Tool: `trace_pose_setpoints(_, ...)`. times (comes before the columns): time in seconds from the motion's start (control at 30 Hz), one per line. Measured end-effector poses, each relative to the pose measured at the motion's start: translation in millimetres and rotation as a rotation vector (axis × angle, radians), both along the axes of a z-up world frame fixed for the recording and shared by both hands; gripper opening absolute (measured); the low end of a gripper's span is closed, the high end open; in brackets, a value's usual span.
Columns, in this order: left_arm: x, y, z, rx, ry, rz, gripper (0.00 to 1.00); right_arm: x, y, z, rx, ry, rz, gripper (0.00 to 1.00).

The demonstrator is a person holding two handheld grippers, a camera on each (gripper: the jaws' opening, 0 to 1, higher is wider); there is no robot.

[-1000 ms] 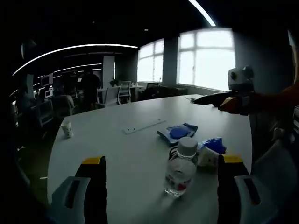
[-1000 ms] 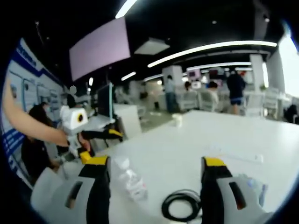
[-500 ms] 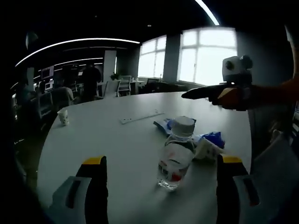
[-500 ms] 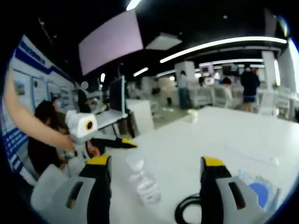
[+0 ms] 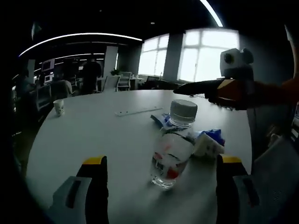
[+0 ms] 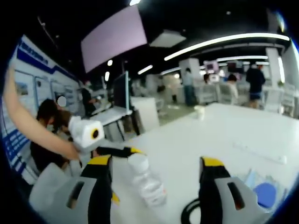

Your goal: Arrange the tabletop items into an orderly group along one side of the table until the central work area is clear of visible clutter.

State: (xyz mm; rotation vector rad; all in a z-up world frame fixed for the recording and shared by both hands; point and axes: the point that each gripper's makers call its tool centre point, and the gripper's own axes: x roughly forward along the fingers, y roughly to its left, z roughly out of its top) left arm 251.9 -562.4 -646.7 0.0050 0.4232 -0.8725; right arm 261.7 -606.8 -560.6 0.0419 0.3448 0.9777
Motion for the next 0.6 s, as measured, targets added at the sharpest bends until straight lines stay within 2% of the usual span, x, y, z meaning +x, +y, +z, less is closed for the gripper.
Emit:
trace_pose_setpoints(0.4,4.9,-10.9,-20.7,-0.001,0.047,0.0,0.94,-3.9,27.5,-15.8,-0.013,0.009,0.075,0.66)
trace_pose_setpoints(0.5,7.0,-10.4,-31.6,0.024,0.071,0.02,0.91,-4.8,30.3,-32.4,-0.08,0.019,0.11,0.59)
trace_pose_setpoints(0.6,7.6,-13.5,-32.6,0.008,0.075,0.027,0.91,-4.3,32.1,-33.0,-0.056,0.032,0.11,0.59)
